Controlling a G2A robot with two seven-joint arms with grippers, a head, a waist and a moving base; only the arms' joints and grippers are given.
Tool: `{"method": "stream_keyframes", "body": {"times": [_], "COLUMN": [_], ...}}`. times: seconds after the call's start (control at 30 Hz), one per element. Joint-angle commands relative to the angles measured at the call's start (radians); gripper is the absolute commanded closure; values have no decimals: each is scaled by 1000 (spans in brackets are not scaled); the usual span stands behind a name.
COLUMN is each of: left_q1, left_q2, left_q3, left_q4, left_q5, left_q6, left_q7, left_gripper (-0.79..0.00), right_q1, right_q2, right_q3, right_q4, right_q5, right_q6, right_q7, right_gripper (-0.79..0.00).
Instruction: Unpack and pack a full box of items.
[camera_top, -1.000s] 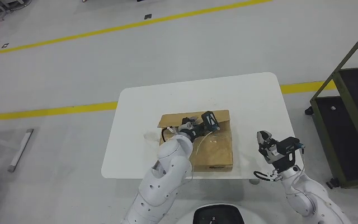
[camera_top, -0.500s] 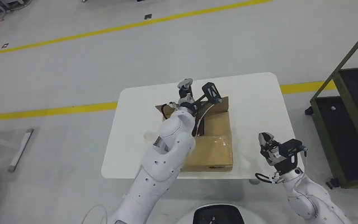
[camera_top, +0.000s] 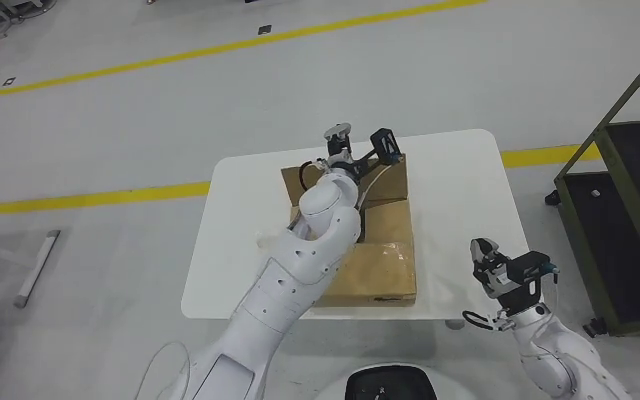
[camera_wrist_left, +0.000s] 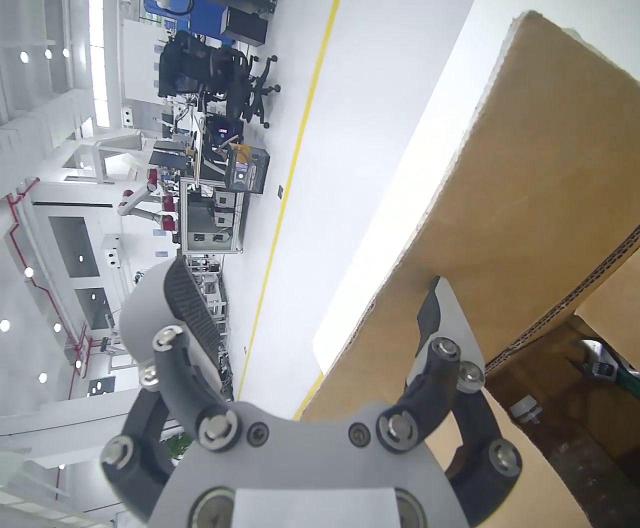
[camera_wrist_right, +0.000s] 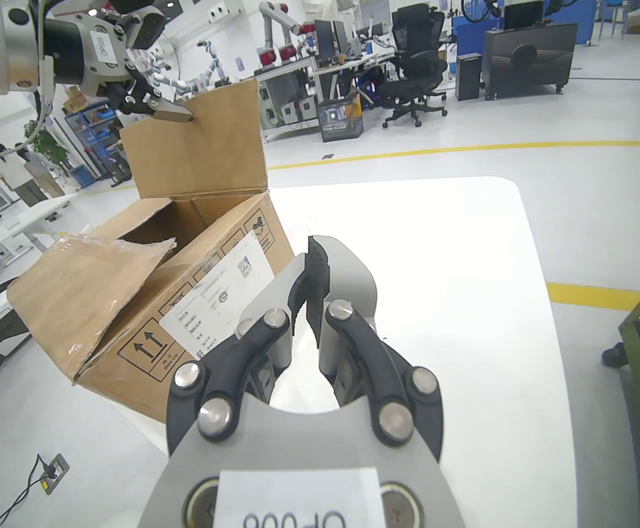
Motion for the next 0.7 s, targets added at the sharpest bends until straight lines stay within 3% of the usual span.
{"method": "stream_keyframes", "body": {"times": [0.0,0.43,0.67], "left_q1": [-13,-63,-75], "left_q2": [-11,-67,-79], "left_q3": [12,76,62], "left_q4": [44,231,259], "left_q5": [-9,8,4], "left_q6": [16,58,72], "left_q7": [0,9,23], "left_gripper": [-785,-785,-785], "right_q1": [0,6,8], "right_q2": [0,-1,-2], "right_q3": [-3,-8,-6], "right_q4": [-3,0,6], "right_q5": [-1,1,9], "right_q6": [2,2,0], "right_q7": [2,6,4], "right_gripper": [0,0,0]}}
